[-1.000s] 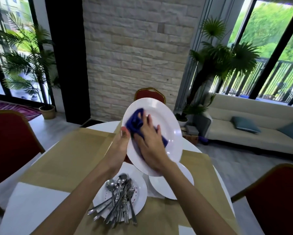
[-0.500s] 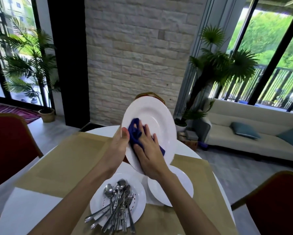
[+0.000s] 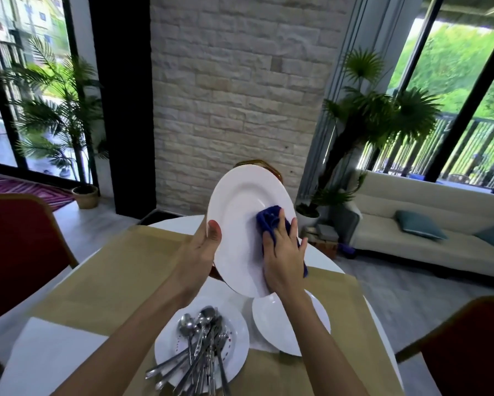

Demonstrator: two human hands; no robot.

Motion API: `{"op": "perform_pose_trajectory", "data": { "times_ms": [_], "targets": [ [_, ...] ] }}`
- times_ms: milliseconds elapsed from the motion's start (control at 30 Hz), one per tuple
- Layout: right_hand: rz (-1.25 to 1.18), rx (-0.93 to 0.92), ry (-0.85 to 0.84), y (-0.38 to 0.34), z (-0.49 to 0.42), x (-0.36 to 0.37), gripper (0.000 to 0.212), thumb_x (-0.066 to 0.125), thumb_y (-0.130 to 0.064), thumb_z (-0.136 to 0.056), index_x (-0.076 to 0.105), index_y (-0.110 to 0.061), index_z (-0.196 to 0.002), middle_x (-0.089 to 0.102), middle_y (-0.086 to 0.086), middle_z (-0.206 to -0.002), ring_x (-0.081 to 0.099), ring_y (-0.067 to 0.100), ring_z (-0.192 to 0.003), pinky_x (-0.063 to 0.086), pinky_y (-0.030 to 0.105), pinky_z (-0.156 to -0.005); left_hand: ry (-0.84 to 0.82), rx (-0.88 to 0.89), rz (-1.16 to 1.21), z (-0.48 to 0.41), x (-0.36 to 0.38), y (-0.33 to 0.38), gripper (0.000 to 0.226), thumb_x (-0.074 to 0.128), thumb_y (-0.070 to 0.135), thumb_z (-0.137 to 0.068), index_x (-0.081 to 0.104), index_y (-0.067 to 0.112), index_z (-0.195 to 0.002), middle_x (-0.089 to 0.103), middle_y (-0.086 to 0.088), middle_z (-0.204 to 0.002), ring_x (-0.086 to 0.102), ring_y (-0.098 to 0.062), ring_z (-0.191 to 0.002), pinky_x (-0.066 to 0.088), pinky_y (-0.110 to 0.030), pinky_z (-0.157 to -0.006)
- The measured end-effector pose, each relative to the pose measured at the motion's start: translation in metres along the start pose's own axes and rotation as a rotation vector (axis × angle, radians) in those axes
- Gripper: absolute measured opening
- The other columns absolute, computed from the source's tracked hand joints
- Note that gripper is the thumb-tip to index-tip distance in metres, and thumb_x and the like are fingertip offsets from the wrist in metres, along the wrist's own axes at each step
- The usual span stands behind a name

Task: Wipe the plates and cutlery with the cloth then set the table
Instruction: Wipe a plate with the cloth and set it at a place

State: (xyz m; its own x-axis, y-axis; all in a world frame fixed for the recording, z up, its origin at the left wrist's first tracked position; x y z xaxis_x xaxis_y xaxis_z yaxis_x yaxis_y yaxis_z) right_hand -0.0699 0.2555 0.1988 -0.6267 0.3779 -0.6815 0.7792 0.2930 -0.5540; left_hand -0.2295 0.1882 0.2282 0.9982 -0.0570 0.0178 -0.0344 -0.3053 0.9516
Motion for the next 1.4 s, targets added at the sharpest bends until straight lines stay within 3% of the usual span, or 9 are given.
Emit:
{"op": "perform_pose_trajectory", "data": {
  "times_ms": [133, 300, 533, 733, 867, 1033, 1167, 1267, 1400],
  "targets": [
    [-0.183, -0.285, -0.001, -0.047, 0.003, -0.017, 0.050, 0.023, -0.040, -0.097, 0.017, -0.030, -0.145, 0.009, -0.021, -0.152, -0.001, 0.005, -0.146, -0.006, 0.030, -0.118, -0.083, -0.035, 0.022, -0.002, 0.011, 0.003, 0.043, 0.026, 0.055, -0.087, 0.052, 0.036, -0.116, 0.069, 0.007, -0.092, 0.067, -0.003, -0.069, 0.049, -0.017, -0.049],
    [-0.079, -0.645, -0.353, -0.046, 0.045, -0.004, 0.050, 0.027, -0.038, -0.099, 0.046, -0.021, -0.141, 0.016, -0.024, -0.153, 0.004, 0.001, -0.146, -0.006, 0.030, -0.119, 0.040, -0.086, 0.179, -0.009, -0.023, 0.010, 0.042, 0.025, 0.051, -0.090, 0.058, 0.029, -0.105, 0.074, 0.008, -0.092, 0.070, -0.006, -0.076, 0.052, -0.021, -0.051],
    [0.318, -0.296, -0.059, -0.013, -0.010, -0.021, 0.070, 0.004, -0.053, -0.090, 0.032, -0.027, -0.149, -0.008, -0.021, -0.152, -0.006, 0.018, -0.149, -0.015, 0.037, -0.114, -0.010, -0.062, 0.011, -0.002, -0.010, -0.004, 0.046, 0.028, 0.060, -0.087, 0.051, 0.036, -0.119, 0.069, 0.006, -0.094, 0.066, -0.004, -0.073, 0.050, -0.019, -0.051],
    [-0.043, -0.657, -0.342, -0.059, 0.042, 0.000, 0.049, 0.028, -0.038, -0.097, 0.057, -0.016, -0.130, 0.009, -0.021, -0.154, 0.001, 0.005, -0.147, -0.005, 0.027, -0.117, 0.022, -0.092, 0.153, -0.006, -0.018, -0.010, 0.075, 0.042, 0.074, -0.079, 0.051, 0.022, -0.132, 0.064, -0.004, -0.126, 0.061, -0.022, -0.115, 0.050, -0.041, -0.091],
    [0.084, -0.547, -0.312, -0.006, 0.040, 0.001, 0.066, 0.011, -0.055, -0.099, 0.050, -0.020, -0.139, 0.022, -0.019, -0.150, 0.015, 0.005, -0.146, 0.001, 0.039, -0.120, 0.098, -0.076, 0.053, -0.004, -0.035, -0.008, 0.062, 0.028, 0.073, -0.084, 0.049, 0.035, -0.129, 0.067, 0.001, -0.117, 0.066, -0.023, -0.099, 0.055, -0.034, -0.062],
    [0.319, -0.204, -0.121, -0.008, 0.005, -0.003, 0.070, -0.001, -0.056, -0.092, 0.013, -0.026, -0.153, -0.014, -0.016, -0.154, -0.013, 0.015, -0.147, -0.007, 0.050, -0.117, -0.009, -0.089, 0.018, 0.002, -0.015, -0.008, 0.062, 0.028, 0.069, -0.082, 0.051, 0.030, -0.125, 0.071, 0.008, -0.089, 0.065, -0.002, -0.067, 0.047, -0.017, -0.047],
    [-0.034, -0.385, -0.313, -0.054, 0.034, 0.006, 0.065, 0.018, -0.051, -0.093, 0.004, -0.028, -0.152, -0.020, -0.020, -0.152, -0.020, 0.004, -0.144, -0.004, 0.035, -0.120, -0.021, -0.108, 0.050, -0.003, -0.009, -0.017, 0.063, 0.029, 0.066, -0.083, 0.054, 0.028, -0.127, 0.071, 0.004, -0.108, 0.067, -0.014, -0.095, 0.053, -0.023, -0.069],
    [-0.048, -0.572, -0.495, -0.067, 0.064, 0.010, 0.079, 0.049, -0.055, -0.089, 0.022, -0.018, -0.152, -0.002, -0.012, -0.161, -0.002, 0.004, -0.147, 0.004, 0.020, -0.115, 0.074, -0.209, 0.159, -0.008, -0.020, -0.020, 0.064, 0.030, 0.065, -0.084, 0.057, 0.022, -0.123, 0.072, -0.001, -0.107, 0.070, -0.020, -0.096, 0.056, -0.033, -0.067],
    [-0.048, -0.593, -0.464, -0.055, 0.062, 0.006, 0.048, 0.068, -0.008, -0.078, 0.055, -0.003, -0.124, 0.057, 0.010, -0.127, 0.046, 0.019, -0.112, 0.035, 0.018, -0.097, 0.112, -0.309, 0.189, -0.010, -0.034, -0.027, 0.059, 0.026, 0.067, -0.088, 0.056, 0.028, -0.121, 0.071, -0.006, -0.106, 0.069, -0.026, -0.092, 0.057, -0.041, -0.066]
  ]
}}
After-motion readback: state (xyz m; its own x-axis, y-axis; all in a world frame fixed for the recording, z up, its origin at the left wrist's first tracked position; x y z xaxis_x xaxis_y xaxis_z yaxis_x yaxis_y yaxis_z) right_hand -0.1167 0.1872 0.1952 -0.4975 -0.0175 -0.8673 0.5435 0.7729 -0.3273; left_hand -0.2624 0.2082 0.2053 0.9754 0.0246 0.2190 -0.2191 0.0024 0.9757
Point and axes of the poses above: each hand's wrist, its own z-axis away from the middle knuckle, its own x-axis out of the palm, y = z × x, the point moved 6 cm from there along -z, towards the middle knuckle
